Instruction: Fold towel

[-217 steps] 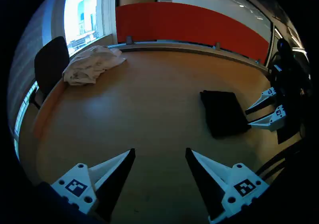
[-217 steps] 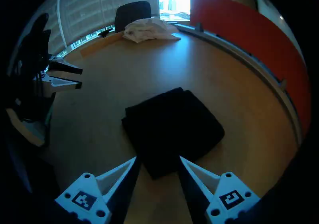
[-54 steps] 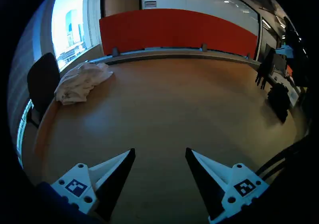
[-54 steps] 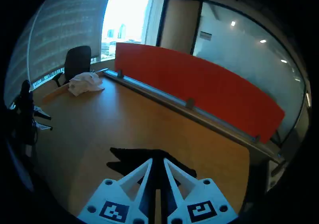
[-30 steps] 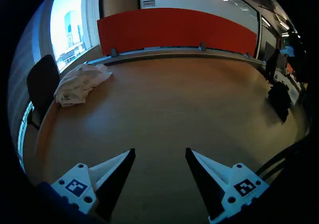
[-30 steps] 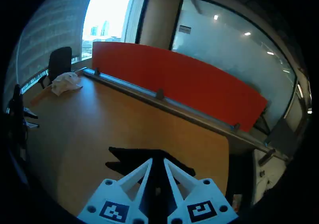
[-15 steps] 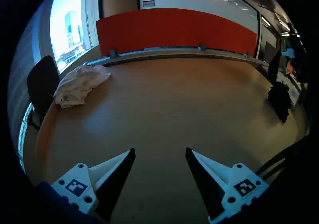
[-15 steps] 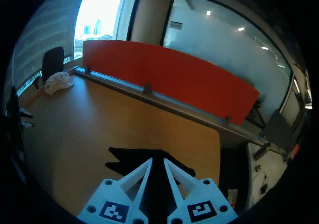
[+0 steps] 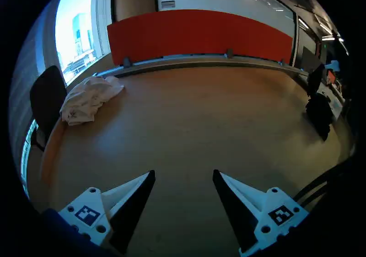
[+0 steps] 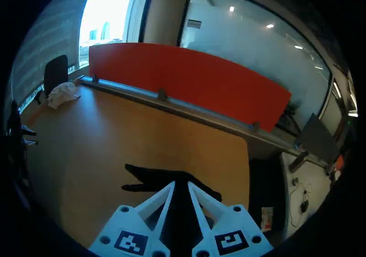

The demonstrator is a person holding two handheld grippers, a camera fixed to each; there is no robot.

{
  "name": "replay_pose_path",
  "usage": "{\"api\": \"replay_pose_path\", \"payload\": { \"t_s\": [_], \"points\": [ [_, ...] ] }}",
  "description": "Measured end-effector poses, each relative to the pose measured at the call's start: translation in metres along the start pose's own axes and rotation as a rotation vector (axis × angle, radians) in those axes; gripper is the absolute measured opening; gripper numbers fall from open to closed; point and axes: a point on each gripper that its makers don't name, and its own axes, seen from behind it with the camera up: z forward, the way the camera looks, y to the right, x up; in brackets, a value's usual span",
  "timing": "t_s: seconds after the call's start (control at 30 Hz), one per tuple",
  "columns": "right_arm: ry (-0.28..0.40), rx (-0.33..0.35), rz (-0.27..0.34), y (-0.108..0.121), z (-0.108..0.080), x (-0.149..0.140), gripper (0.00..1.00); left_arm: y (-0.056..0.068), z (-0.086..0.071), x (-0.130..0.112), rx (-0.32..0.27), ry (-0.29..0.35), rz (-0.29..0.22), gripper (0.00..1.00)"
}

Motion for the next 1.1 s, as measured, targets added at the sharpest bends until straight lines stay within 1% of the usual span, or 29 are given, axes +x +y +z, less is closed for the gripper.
{"api": "replay_pose_path", "payload": {
  "t_s": [0.3,0.5,0.87,1.1],
  "points": [
    [-0.012,-0.015,0.021,0.004,-0.008,-0.013,0.05,0.003,-0.001,0.003,-0.008,0.002,0.009,0.93],
    [-0.026,-0.024,0.046,0.007,-0.013,-0.026,0.05,0.004,-0.002,0.004,-0.011,0.003,0.013,0.93],
    [-0.059,-0.038,0.083,0.003,-0.025,-0.057,0.05,0.006,-0.003,0.003,-0.017,0.006,0.012,0.93],
    [-0.066,-0.036,0.109,-0.004,-0.033,-0.071,0.05,0.004,-0.004,0.001,-0.017,0.004,0.011,0.93]
  ]
}}
